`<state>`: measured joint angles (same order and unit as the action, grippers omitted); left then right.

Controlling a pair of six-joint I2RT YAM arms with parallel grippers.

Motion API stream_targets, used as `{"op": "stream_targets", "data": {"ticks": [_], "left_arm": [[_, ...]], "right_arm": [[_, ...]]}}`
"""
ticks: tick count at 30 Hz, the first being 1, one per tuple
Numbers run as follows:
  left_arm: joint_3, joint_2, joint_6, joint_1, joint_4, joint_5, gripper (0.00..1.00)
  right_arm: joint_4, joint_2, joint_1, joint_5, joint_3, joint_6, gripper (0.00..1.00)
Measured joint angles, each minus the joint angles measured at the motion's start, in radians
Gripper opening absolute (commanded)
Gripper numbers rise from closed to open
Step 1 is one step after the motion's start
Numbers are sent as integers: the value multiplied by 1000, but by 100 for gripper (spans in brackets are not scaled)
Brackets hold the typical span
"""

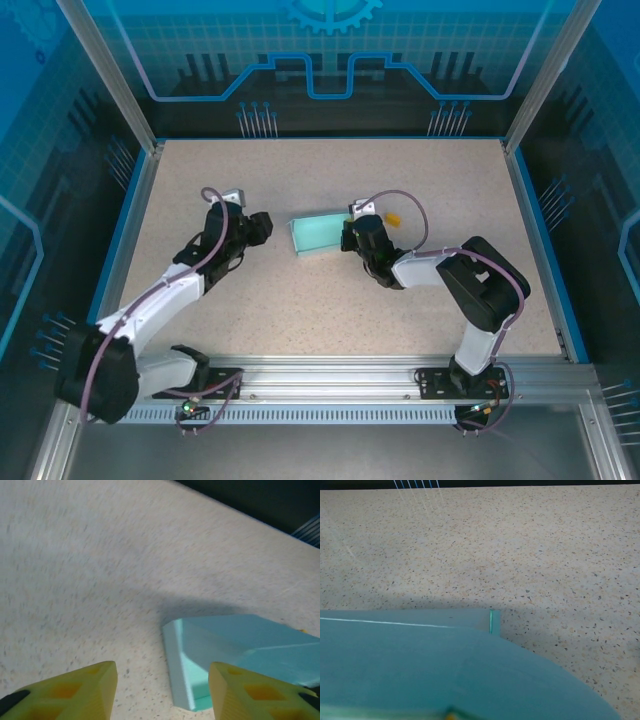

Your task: Fold the paper box

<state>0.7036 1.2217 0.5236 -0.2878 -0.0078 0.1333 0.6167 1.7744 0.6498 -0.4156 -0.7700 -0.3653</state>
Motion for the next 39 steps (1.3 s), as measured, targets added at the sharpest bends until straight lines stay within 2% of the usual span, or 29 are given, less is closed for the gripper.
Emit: {"op": "stream_targets", "data": {"ticks": [3,8,12,25,39], "left_arm": [[-1,121,56,50,49,-81,49],[13,308,111,54,120,-197,47],[35,394,141,54,168,-257,46],[42,465,212,50,309,-360,47],[60,513,230,38,343,-368,50]], "right_arm": [[-5,0,0,-1,-3,0,0],[-7,0,0,-1,-4,0,0],[-7,0,0,-1,-4,0,0],[-11,0,6,-1,-5,0,0],[-23,0,6,-18,-11,0,0]]}}
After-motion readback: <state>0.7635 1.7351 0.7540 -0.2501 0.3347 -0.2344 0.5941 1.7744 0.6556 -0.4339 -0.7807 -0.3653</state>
